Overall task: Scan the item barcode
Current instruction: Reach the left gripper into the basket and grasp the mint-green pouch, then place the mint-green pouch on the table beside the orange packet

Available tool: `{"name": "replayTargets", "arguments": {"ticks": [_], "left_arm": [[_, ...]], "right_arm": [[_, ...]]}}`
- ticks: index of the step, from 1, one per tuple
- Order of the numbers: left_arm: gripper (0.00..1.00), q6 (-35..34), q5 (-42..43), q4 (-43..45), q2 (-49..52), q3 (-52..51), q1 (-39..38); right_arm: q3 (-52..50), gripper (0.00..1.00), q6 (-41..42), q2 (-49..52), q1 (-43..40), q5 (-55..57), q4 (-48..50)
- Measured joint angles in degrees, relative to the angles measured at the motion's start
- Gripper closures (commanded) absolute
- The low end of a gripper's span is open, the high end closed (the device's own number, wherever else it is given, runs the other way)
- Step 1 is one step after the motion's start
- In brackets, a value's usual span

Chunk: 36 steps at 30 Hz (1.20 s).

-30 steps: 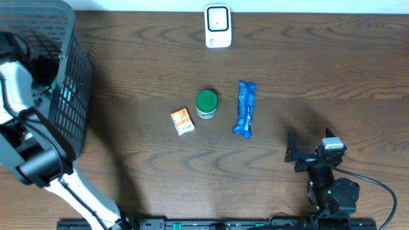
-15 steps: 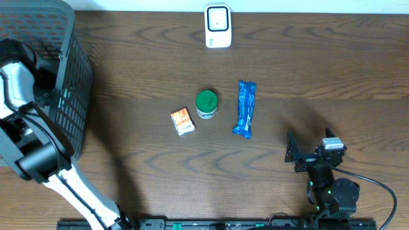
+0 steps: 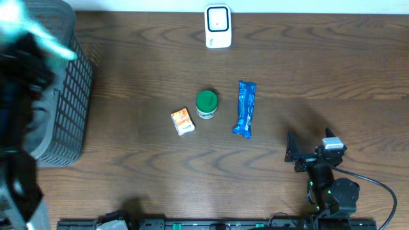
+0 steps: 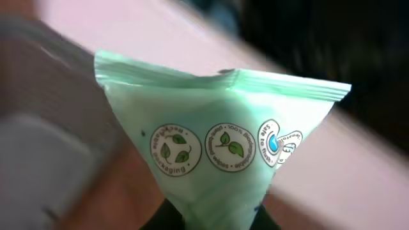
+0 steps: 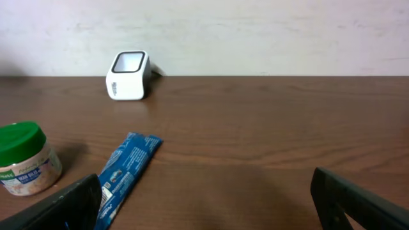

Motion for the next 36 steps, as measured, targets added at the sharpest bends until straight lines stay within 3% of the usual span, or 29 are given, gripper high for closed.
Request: {"name": "replayTargets", "arguments": {"ticks": [5,10,17,21,23,24,31,36], "left_arm": [[0.87,2.5,-5.6,-8.2,6.8,-8.7,-15.1],[0.87,-0.6,-13.4,-6.1,19.0,-22.2,-22.5],[0.87,-4.9,-13.5,4.8,37.9,-26.5,-24.0],[0.86,-5.6,-12.3,7.5,43.9,-26.5,-24.5],[0.37,-5.7,-11.9,7.4,46.1,-26.5,-24.7],[0.02,-6.0,-11.6,7.4,46.6,-26.5,-24.7],[0.02,-0.4,-12.5,1.6,44.6,-21.5,-24.7],[0.02,3.6,-13.5,3.2,31.0,-9.8,-24.7]], "right_arm": [[0.0,0.01,0.0,0.0,0.0,0.0,0.0],[0.0,0.01,0.0,0.0,0.0,0.0,0.0],[0.0,0.01,0.0,0.0,0.0,0.0,0.0],[0.0,0.01,0.0,0.0,0.0,0.0,0.0],[0.0,0.01,0.0,0.0,0.0,0.0,0.0],[0.0,0.01,0.0,0.0,0.0,0.0,0.0],[0.0,0.01,0.0,0.0,0.0,0.0,0.0],[0.0,0.01,0.0,0.0,0.0,0.0,0.0]]}}
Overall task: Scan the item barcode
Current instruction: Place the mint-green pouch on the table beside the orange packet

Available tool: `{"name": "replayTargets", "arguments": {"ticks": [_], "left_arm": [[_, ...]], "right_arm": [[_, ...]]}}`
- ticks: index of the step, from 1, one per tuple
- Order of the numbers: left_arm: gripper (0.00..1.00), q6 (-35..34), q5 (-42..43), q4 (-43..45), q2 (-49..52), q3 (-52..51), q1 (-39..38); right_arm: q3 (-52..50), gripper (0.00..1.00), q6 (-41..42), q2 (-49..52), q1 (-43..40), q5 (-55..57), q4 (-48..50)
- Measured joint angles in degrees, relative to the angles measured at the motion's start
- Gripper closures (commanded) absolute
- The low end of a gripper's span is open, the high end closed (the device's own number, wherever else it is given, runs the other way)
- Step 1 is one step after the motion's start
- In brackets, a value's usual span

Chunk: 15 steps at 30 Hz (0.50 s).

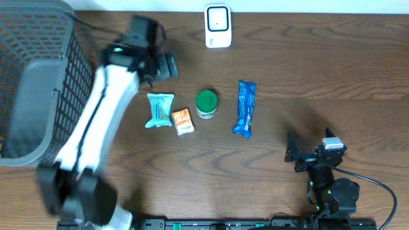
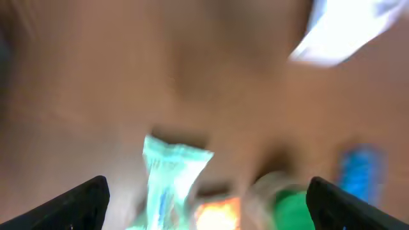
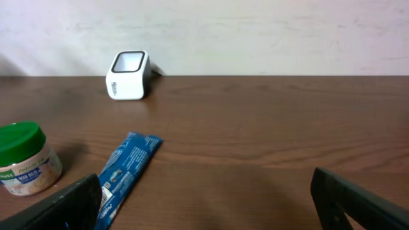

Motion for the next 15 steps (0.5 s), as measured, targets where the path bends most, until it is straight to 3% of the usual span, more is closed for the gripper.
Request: {"name": "replayTargets", "arguments": {"ticks": [6,8,12,15], "left_arm": [[0.02,2.7,-8.2,22.1,-20.8,5.2,0.0],[0.02,5.8,-11.0,25.1,-25.0,5.4,0.0],[0.02,17.4,-14.4,20.9,-31.3,5.4,0.0],[0.02,25.2,-16.2,12.5,-35.7,4.9,0.0]], "right_arm": [[0.0,0.01,0.0,0.0,0.0,0.0,0.0],[0.0,0.01,0.0,0.0,0.0,0.0,0.1],[0.0,0.01,0.0,0.0,0.0,0.3,0.8],[-0.1,0.01,0.0,0.1,0.0,0.5,9.4]]}}
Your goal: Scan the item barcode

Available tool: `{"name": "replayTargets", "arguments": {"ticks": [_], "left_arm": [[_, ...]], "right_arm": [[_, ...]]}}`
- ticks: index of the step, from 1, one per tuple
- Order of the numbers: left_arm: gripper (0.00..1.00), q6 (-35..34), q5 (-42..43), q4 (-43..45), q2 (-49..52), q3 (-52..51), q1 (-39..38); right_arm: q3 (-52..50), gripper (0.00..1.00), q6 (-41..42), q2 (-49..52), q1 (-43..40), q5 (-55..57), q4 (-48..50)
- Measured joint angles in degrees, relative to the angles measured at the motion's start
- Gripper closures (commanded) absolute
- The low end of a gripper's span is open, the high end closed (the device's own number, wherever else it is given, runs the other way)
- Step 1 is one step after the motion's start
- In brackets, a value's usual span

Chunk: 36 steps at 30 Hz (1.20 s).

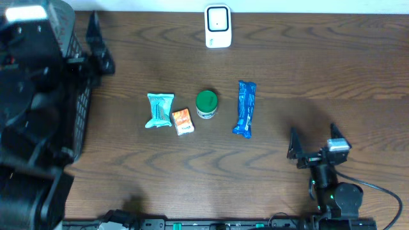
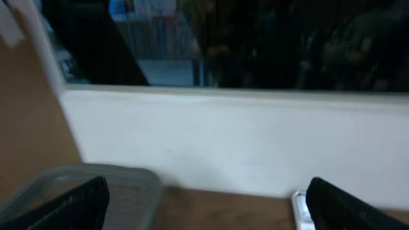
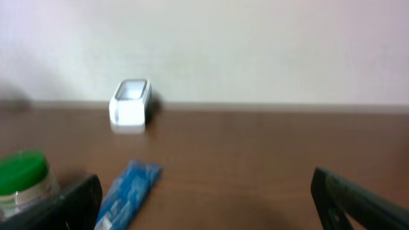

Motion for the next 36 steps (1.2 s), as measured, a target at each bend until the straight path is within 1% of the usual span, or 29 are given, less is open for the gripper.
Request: {"name": "replayTargets", "arguments": {"ticks": [3,4,5,8,10,12,14,17,19,20,21,23,26,29,30,31,32,33,34,35,36], "left_arm": [[0.02,3.0,-1.7,-1.1,-3.7,-0.3,0.3],[0.02,3.6,-2.3,-1.3,-5.5,-0.4,0.7],[0.02,4.3,-2.8,-1.4,-8.0,-0.6,1.4],[0.02,4.9,-3.4,-1.4,-13.1,-2.1,2.5],[0.02,5.1,-3.8,-1.0,-16.8,-3.8,3.7],[0.02,5.2,-4.0,0.2,-19.5,-5.6,4.8],[0.02,5.2,-4.1,1.4,-21.6,-7.6,5.8],[0.02,5.3,-4.2,3.0,-24.1,-10.9,7.1],[0.02,5.3,-4.1,3.9,-25.6,-13.0,8.1],[0.02,5.3,-4.2,4.4,-26.2,-13.8,8.6],[0.02,5.3,-4.1,4.5,-26.7,-14.5,9.0],[0.02,5.3,-4.2,5.1,-27.6,-15.8,10.1],[0.02,5.3,-4.2,6.1,-28.0,-17.0,11.5],[0.02,5.3,-4.2,6.4,-28.0,-17.9,12.3],[0.02,5.3,-4.2,6.4,-28.0,-18.1,12.3],[0.02,5.3,-4.1,6.4,-28.0,-18.3,12.3],[0.02,5.3,-4.2,6.5,-28.0,-18.5,12.3],[0.02,5.3,-4.2,6.6,-28.0,-18.6,12.3],[0.02,5.3,-4.2,6.6,-28.0,-18.6,12.3],[0.02,5.3,-4.1,6.7,-28.0,-18.6,12.3],[0.02,5.3,-4.2,6.8,-28.0,-18.6,12.3]], "right_arm": [[0.0,0.01,1.9,-0.1,0.0,-0.3,10.6],[0.2,0.01,6.0,-0.2,0.0,-1.9,15.6],[0.3,0.01,7.9,-0.2,0.0,-2.5,16.2],[1.8,0.01,13.7,0.4,0.0,-5.5,9.0],[5.4,0.01,16.0,3.6,0.1,-7.5,0.0],[9.7,0.01,16.9,7.7,0.2,-8.4,-4.3],[16.5,0.01,17.0,13.9,1.4,-9.2,-7.8],[30.4,0.01,17.0,27.1,4.9,-10.1,-13.9],[39.7,0.01,17.1,35.9,8.0,-10.0,-19.9],[47.1,0.01,17.9,42.9,10.6,-9.5,-26.8],[51.9,0.01,18.4,47.5,12.5,-9.0,-30.3],[64.3,0.01,19.6,60.0,17.5,-7.8,-41.4],[79.1,0.01,20.6,74.5,23.1,-9.6,-50.5],[88.8,0.01,20.7,86.9,26.9,-15.2,-53.4],[90.0,0.01,20.6,89.7,27.6,-17.1,-53.3],[90.3,0.01,21.0,92.3,28.3,-19.0,-51.1],[90.4,0.06,21.6,93.7,28.6,-20.1,-49.7],[90.6,0.06,24.2,97.0,29.1,-22.0,-45.5],[90.8,0.09,26.9,99.0,29.2,-23.1,-44.2],[90.8,0.12,32.6,101.1,29.2,-23.4,-44.7],[90.8,0.12,35.5,102.0,29.2,-23.3,-45.5]]}}
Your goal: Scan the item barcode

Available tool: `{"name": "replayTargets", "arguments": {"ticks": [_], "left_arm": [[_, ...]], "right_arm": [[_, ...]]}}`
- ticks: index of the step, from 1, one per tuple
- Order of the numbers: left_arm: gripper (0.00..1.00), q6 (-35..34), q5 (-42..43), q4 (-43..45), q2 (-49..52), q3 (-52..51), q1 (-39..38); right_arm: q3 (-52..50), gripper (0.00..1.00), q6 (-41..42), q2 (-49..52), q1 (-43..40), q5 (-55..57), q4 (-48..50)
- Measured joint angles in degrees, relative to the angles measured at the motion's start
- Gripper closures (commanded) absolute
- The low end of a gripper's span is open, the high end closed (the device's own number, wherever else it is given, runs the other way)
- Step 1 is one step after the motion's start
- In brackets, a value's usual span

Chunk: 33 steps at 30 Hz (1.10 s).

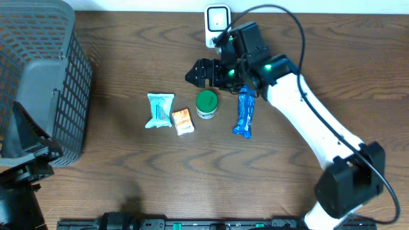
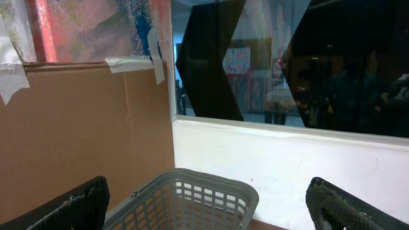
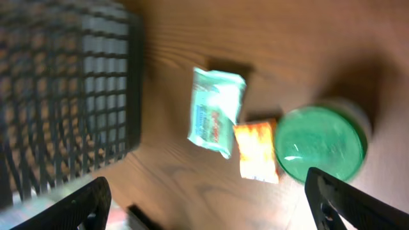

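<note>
Four items lie mid-table: a mint-green packet (image 1: 159, 110), a small orange packet (image 1: 183, 121), a green-lidded jar (image 1: 206, 104) and a blue packet (image 1: 245, 112). The white scanner (image 1: 218, 19) stands at the far edge. My right gripper (image 1: 201, 71) hangs open just beyond the jar with nothing in it. Its wrist view looks down on the mint packet (image 3: 217, 112), the orange packet (image 3: 257, 152) and the jar lid (image 3: 319, 144). My left gripper (image 2: 206, 191) is open and empty at the near left, facing the basket (image 2: 192, 198).
A tall grey mesh basket (image 1: 38, 76) fills the far left of the table. The right arm's white link (image 1: 307, 121) crosses above the table's right half, partly over the blue packet. A white wall (image 2: 287, 160) rises behind the basket.
My right arm was low at the near right edge and now reaches over the items, gripper open by the green jar. The left arm has drawn back from beside the basket to the near left corner.
My left gripper first held the mint-green packet up near the basket. Then the packet lay on the table beside the orange packet, with the left gripper open above it. The left arm then stood by the basket, and now the right arm is over the items.
</note>
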Motion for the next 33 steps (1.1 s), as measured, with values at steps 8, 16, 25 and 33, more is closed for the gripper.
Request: {"name": "replayTargets", "arguments": {"ticks": [8,16,25,33], "left_arm": [[0.02,-2.0,0.0,1.0,0.0,-1.3,0.0],[0.02,-2.6,0.0,1.5,0.0,-2.7,0.0],[0.02,-3.6,0.0,1.6,0.0,-2.7,0.0],[0.02,-3.7,0.0,1.7,0.0,-2.7,0.0]], "right_arm": [[0.3,0.01,40.4,1.5,1.7,15.5,-17.2],[0.5,0.01,54.7,1.5,6.0,23.7,-15.2],[2.6,0.01,59.8,6.8,7.3,26.6,-11.6],[13.7,0.01,59.6,20.3,7.3,23.3,-17.4]]}}
